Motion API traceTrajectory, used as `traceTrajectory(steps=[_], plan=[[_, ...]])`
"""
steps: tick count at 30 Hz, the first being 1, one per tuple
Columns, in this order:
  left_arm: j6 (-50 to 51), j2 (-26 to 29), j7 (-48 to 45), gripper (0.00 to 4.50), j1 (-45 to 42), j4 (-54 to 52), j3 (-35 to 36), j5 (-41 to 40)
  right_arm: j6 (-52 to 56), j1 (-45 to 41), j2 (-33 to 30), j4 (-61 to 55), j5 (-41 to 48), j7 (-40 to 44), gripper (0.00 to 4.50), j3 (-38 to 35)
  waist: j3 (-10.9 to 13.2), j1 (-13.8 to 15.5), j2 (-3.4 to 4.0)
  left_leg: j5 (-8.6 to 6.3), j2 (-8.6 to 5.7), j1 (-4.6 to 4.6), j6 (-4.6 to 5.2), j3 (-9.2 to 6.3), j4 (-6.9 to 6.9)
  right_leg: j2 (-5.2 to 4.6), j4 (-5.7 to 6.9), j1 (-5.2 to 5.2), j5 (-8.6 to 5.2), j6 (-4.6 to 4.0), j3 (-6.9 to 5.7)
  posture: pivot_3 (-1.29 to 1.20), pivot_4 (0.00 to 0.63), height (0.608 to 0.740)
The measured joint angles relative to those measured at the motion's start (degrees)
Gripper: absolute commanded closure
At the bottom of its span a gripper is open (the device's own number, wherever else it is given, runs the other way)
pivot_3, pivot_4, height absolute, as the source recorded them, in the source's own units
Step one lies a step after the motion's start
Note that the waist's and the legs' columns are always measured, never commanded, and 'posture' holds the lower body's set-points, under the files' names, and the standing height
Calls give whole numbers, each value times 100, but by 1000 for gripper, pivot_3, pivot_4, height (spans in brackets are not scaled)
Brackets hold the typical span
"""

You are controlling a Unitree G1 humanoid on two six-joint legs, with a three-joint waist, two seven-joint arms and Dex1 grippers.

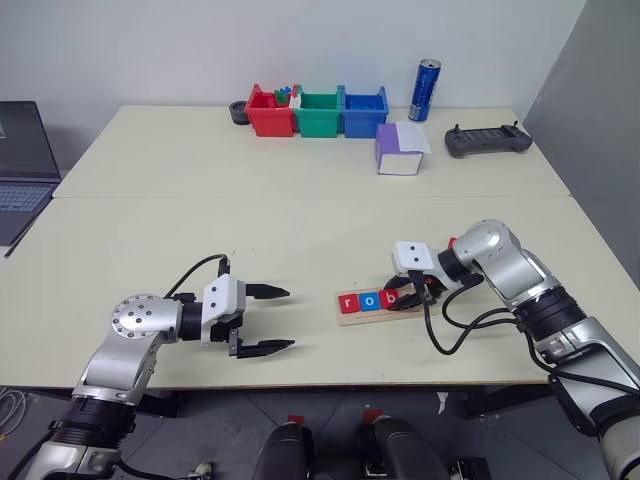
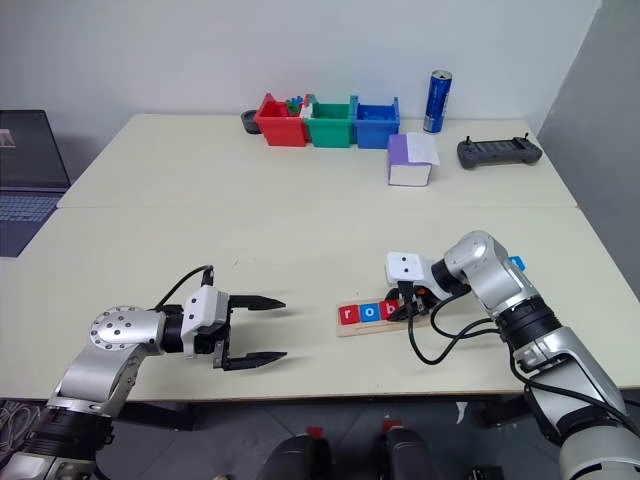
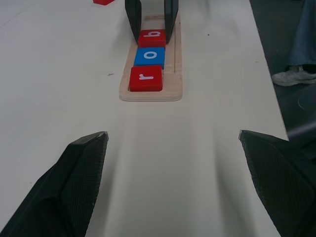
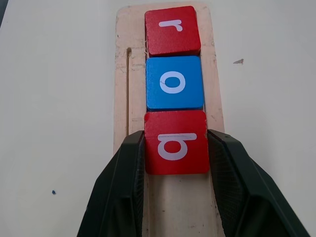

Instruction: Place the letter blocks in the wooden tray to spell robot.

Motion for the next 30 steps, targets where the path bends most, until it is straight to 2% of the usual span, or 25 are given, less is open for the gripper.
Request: traceTrajectory(steps=[3, 12, 17, 23, 27, 30], plan=[[0, 0, 5, 0, 2, 0, 0, 0, 5, -21, 21, 11, -48, -20, 3032, 0, 0, 0, 0, 0, 0, 1, 0, 0, 1, 0, 1, 1, 0, 0, 0, 0, 150, 740], [53, 1, 12, 0, -2, -52, 0, -11, 265, -61, 29, -11, -16, 52, 36, -22, 0, -1, 0, 0, 0, 0, 0, 0, 1, 0, 2, 0, 0, 0, 0, 0, 150, 740], [71, 5, 11, 0, -20, -59, 2, -13, 436, -315, -130, -196, 152, 89, 36, -289, 0, 1, 1, 0, 0, -1, 0, 0, 0, 0, 2, -1, 0, 0, 0, 0, 150, 740], [100, 12, 25, 0, -19, -144, 10, -15, 593, -140, -761, -476, 551, 108, 36, -992, -1, 20, -1, 0, -2, -1, 0, -1, 0, -2, -4, 3, 0, 0, 0, 0, 150, 740], [139, 27, 87, 0, 41, -199, 21, -15, 848, 284, -1120, 58, 670, -571, 36, -1721, 0, 22, -1, 0, -5, -2, 0, 2, 0, -4, -4, 2, 0, -1, 3, 0, 150, 740], [148, 61, 118, 0, 125, -245, 34, -22, 1335, 846, -1450, -132, 959, -1064, 36, -2508, 0, 21, -1, 0, -4, 0, 0, 1, -9, -3, -3, 0, 0, -1, 2, 0, 150, 740]])
